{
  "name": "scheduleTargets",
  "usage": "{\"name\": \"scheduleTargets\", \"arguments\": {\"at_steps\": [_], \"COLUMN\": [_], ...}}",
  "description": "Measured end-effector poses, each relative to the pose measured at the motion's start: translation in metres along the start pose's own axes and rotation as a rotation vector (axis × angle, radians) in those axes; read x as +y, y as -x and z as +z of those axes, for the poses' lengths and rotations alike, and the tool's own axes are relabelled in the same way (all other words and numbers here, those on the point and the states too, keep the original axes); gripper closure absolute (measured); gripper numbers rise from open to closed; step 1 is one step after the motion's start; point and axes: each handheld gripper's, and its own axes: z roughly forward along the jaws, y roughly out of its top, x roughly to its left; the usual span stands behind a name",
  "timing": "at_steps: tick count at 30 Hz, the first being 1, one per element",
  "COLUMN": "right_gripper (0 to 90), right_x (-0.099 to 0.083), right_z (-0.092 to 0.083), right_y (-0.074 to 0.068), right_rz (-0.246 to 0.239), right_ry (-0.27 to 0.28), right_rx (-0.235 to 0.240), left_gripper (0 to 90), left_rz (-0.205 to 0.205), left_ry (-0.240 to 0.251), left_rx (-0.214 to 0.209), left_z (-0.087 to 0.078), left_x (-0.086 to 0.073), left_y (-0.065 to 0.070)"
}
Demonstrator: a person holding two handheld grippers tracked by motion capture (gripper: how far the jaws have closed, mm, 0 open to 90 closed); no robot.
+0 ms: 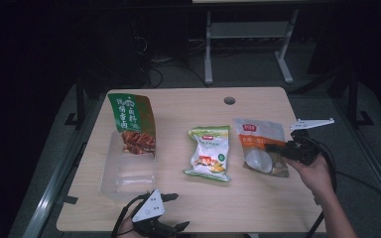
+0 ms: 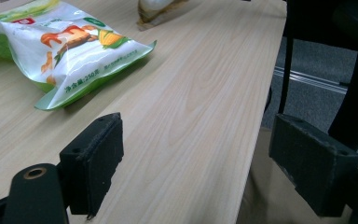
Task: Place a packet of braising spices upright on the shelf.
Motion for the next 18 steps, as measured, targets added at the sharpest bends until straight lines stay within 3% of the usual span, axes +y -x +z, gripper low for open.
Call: {"name": "scheduleTargets", "arguments": {"at_steps": [9, 18], "right_gripper": [90.0, 90.0], "right_x": [0.016, 0.028], "right_z": [0.005, 0.011], "right_y": [-0.016, -0.028], "right_rz": [-0.012, -0.031], "right_ry": [0.025, 0.037], "right_rx": [0.05, 0.069], "left_gripper": [17.4, 17.4], "left_rz": [0.0, -0.001], "left_ry": [0.003, 0.005], "left_rx": [-0.002, -0.002], "left_z": [0.0, -0.003], "left_x": [0.0, -0.001], "left_y": [-0.001, -0.003]}}
